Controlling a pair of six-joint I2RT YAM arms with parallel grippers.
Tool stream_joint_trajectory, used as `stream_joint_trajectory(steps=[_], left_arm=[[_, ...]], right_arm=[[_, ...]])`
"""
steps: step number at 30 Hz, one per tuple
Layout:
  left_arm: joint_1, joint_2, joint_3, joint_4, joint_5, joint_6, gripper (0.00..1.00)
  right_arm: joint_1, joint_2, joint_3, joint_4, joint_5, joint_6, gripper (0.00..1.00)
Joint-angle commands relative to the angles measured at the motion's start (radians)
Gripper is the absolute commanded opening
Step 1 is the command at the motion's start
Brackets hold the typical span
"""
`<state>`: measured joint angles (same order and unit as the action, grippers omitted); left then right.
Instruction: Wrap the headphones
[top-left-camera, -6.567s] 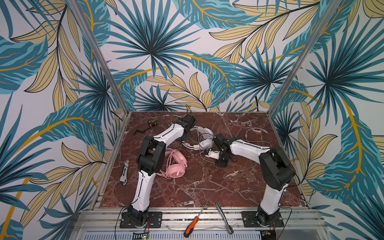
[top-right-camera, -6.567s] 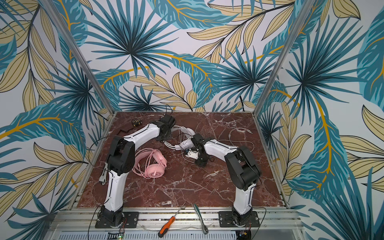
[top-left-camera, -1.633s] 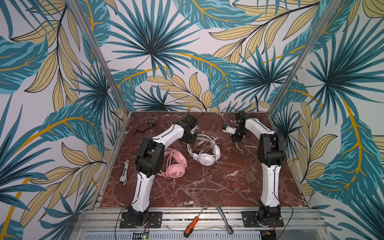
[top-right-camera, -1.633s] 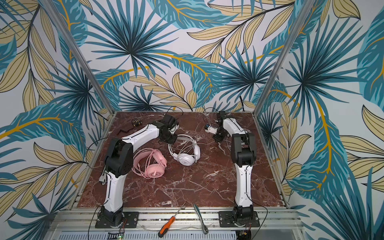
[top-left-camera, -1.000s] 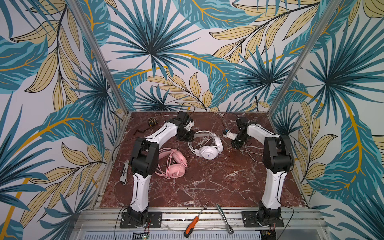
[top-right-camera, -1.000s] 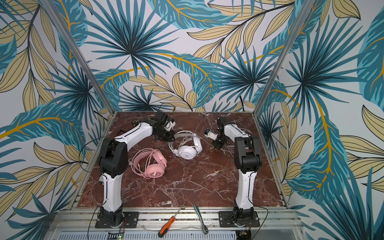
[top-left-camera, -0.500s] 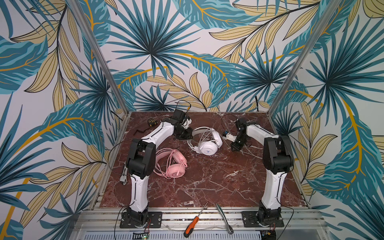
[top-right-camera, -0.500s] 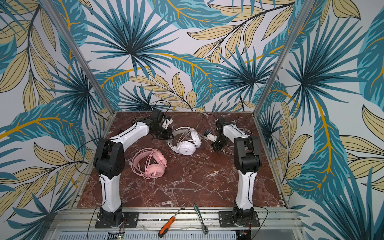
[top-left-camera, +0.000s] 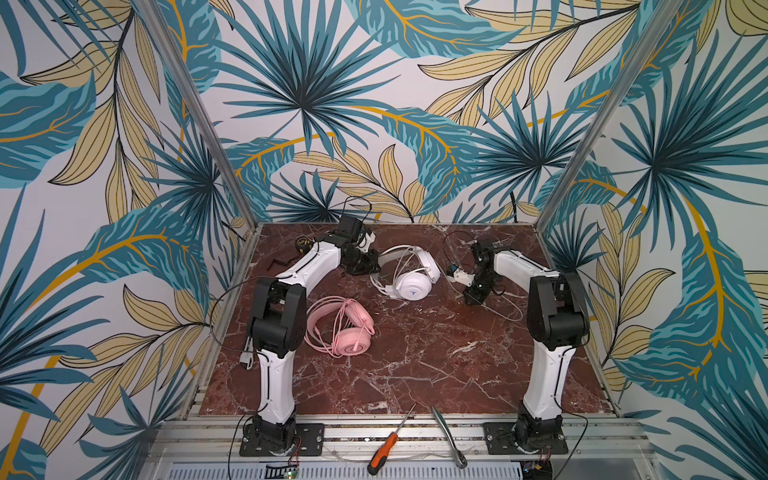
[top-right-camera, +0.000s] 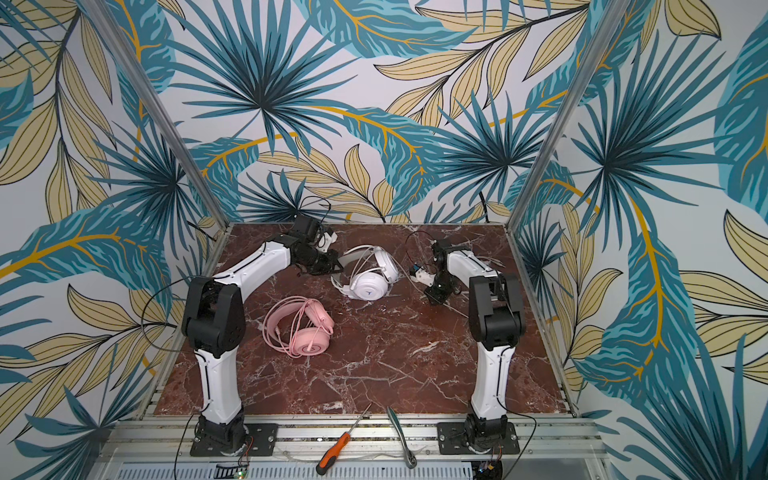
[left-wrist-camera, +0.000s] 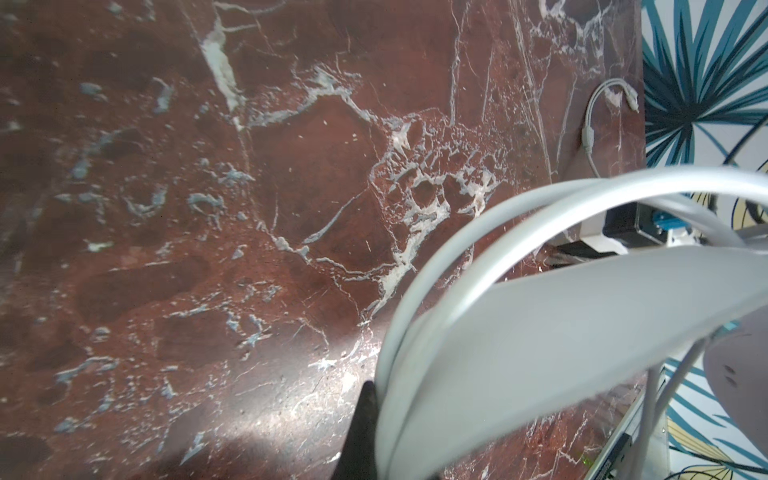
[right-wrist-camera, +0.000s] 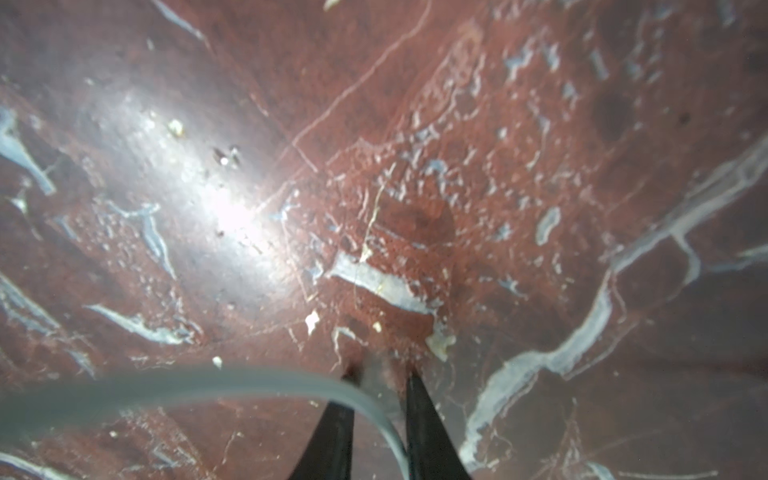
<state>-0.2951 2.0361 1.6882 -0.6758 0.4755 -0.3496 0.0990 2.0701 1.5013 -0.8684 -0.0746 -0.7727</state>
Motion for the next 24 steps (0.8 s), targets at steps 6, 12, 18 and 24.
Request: stream_joint_trajectory(steps=[6, 12, 18, 24], left_arm=[[0.045, -0.069, -0.007, 0.118, 0.045, -0.106, 0.0], [0.057, -0.051, -0.007, 0.191, 0.051, -0.189, 0.0], [0.058, -0.033, -0.006, 0.202, 0.033, -0.213, 0.0], [0.059, -0.028, -0.002, 0.202, 0.017, -0.228, 0.0]], right_arm=[[-0.001, 0.048, -0.055, -0.074, 0.022, 0.01, 0.25], [0.003, 0.043, -0.066, -0.064, 0.003, 0.004, 0.24], [0.027, 0.044, -0.075, -0.06, 0.021, 0.02, 0.24], [0.043, 0.015, -0.115, -0.014, 0.055, 0.031, 0.05]])
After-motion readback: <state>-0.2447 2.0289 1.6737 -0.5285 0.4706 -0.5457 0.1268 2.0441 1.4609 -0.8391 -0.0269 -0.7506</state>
